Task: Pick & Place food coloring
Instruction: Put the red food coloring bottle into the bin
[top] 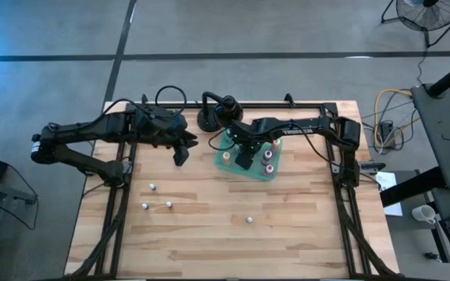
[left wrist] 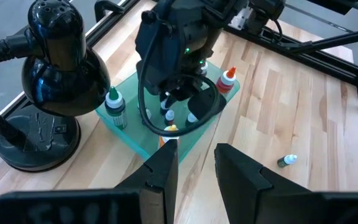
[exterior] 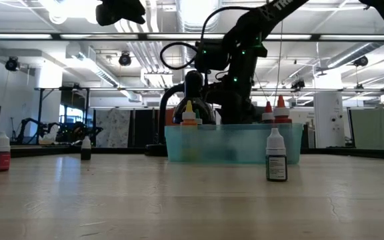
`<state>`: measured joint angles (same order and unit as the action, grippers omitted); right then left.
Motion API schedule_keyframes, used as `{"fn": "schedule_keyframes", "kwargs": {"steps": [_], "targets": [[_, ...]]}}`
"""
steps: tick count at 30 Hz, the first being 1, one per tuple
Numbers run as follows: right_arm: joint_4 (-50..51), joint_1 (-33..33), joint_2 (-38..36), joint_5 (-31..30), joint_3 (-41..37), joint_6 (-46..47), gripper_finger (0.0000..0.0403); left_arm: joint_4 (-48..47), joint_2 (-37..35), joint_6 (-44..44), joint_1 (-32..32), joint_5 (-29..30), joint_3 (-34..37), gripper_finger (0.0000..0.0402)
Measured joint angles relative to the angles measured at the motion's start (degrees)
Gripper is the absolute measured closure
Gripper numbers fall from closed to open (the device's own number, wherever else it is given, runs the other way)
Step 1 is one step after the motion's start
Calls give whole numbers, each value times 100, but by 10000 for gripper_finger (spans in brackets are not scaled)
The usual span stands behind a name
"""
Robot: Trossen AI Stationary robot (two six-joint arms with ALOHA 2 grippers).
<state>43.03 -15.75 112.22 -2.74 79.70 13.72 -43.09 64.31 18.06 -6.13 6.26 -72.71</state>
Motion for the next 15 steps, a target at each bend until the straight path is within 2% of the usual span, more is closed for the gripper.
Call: {"fn": "schedule_keyframes", "kwargs": {"steps": [8,15], "targets": [[-38,-39,-2,-2,11,-11,355,0,-2,-2,0,0,0,321],[111,-98,2,-4,11,25,311,0,-2,-4,2,0,0,321]]}}
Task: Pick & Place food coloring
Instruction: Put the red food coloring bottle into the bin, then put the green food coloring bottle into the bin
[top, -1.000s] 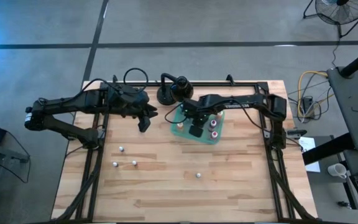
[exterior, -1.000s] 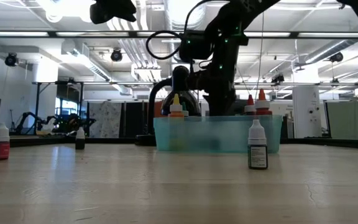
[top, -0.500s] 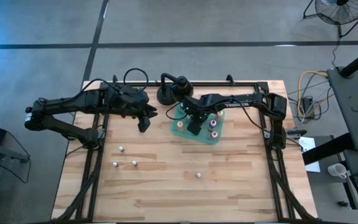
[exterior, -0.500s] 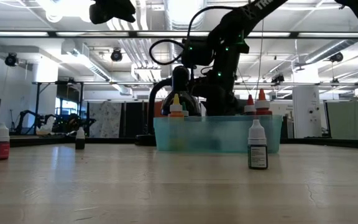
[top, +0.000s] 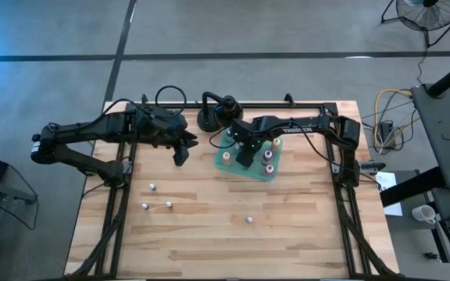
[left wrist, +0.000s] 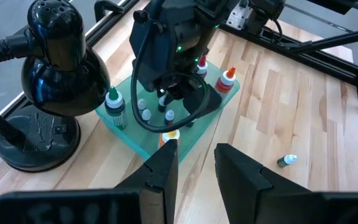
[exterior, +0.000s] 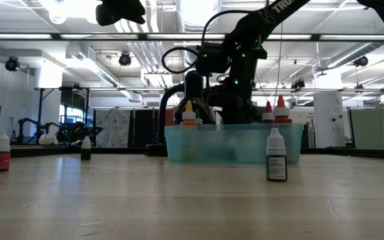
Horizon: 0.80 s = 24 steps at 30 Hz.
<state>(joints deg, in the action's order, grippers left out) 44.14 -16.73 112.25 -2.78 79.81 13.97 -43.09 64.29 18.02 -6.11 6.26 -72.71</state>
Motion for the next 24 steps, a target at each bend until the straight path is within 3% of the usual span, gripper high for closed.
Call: {"fn": "schedule_keyframes", "kwargs": {"steps": [11,20,24], "targets": [[273,-4,-179,23,42,-44,259,1,0,7,0,0,0,321],[201,37,-900,48,42,-218,241,2,0,52,0,0,0,321],[141,167,-1296,418,42,-538,242,4,0,139,0,0,0,321]]}}
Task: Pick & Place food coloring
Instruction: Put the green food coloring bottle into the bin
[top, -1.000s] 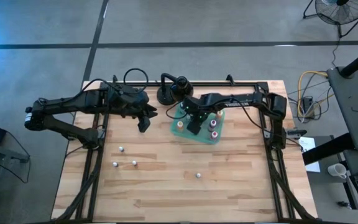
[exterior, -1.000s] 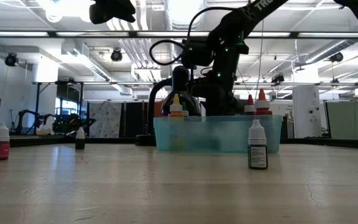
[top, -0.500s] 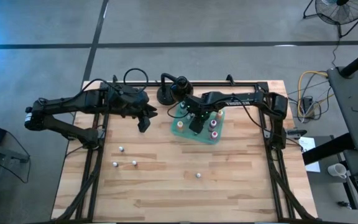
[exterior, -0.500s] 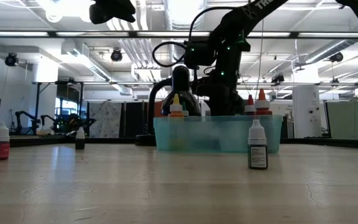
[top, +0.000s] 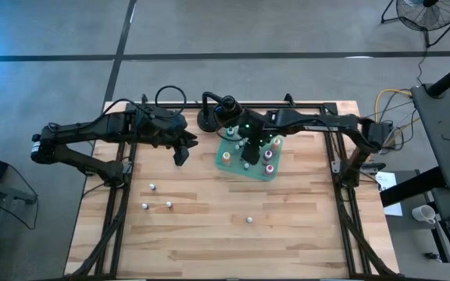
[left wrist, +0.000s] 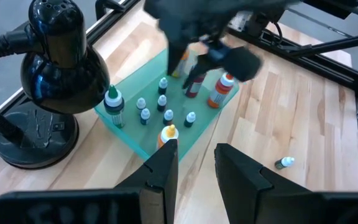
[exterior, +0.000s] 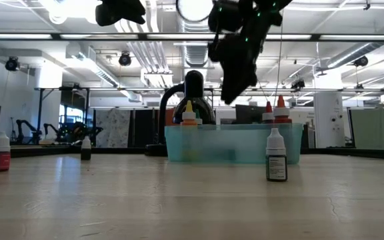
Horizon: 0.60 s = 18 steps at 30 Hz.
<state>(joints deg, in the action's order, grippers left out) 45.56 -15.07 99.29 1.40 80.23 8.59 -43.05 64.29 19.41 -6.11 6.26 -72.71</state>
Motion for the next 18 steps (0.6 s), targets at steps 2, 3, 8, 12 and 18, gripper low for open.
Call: {"fn": "schedule_keyframes", "kwargs": {"steps": [2,3,8,12,18], "targets": [[-10,119,-163,105,0,-22,244,0,0,23,-1,-1,0,321],[-4,187,-237,172,0,-40,245,0,0,32,-1,0,0,321],[34,686,-537,458,0,-336,251,0,0,162,-2,-4,0,321],[157,1151,-558,471,-17,-752,256,0,0,224,0,-42,0,321],[428,1958,-543,768,-188,-1848,254,0,0,324,53,-109,2,321]]}}
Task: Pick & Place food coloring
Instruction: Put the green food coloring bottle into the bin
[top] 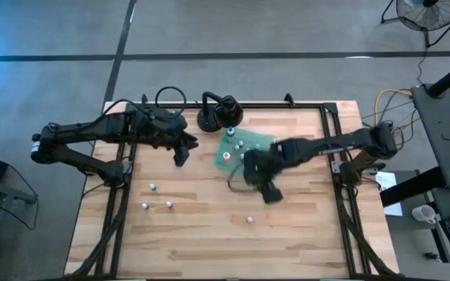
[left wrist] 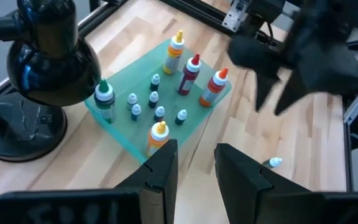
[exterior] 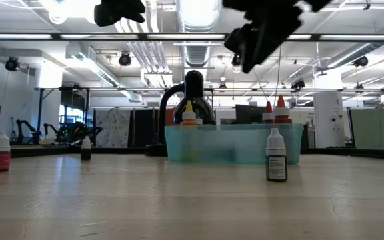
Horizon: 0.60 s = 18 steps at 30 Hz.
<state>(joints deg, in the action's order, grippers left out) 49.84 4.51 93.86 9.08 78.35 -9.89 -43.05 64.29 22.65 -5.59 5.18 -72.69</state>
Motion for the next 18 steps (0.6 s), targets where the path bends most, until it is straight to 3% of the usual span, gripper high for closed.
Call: {"fn": "schedule_keyframes", "kwargs": {"steps": [11,18], "targets": [[-477,1143,5,7,-750,-822,230,14,0,17,138,-104,181,321],[-1634,1451,12,-4,-1412,-859,216,2,0,17,169,-257,205,321]]}}
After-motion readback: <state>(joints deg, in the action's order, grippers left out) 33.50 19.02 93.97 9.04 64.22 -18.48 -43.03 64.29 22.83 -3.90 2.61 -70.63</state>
